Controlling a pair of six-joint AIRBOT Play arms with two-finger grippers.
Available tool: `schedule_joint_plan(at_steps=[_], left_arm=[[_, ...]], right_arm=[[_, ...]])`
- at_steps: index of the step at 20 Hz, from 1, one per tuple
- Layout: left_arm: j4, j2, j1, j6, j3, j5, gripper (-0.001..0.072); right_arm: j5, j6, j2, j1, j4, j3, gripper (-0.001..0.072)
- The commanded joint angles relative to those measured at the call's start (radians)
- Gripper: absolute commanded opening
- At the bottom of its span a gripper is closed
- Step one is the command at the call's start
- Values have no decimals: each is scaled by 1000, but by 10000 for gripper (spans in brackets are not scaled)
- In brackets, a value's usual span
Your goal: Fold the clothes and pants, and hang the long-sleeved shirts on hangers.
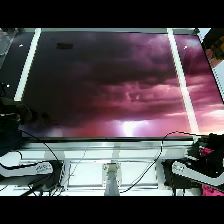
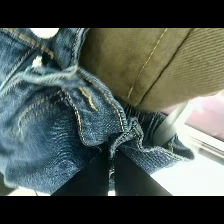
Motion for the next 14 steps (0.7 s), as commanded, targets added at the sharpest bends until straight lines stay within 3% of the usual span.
schedule_joint_plan(at_steps=[1,4,8,11,14], left_arm=[[-17,54,-8,-106,1,-27,8],[-40,195,-30,-159,16,64,8],[-196,420,-58,-177,39,313,9],[-431,564,-62,-175,39,557,8],[-793,653,-63,-79,39,763,6]], right_arm=[[0,0,0,1,0,1,28],[0,0,0,0,0,1,29],[-1,1,0,1,1,1,29],[-28,1,0,0,2,1,29],[-27,1,0,0,0,1,29]])
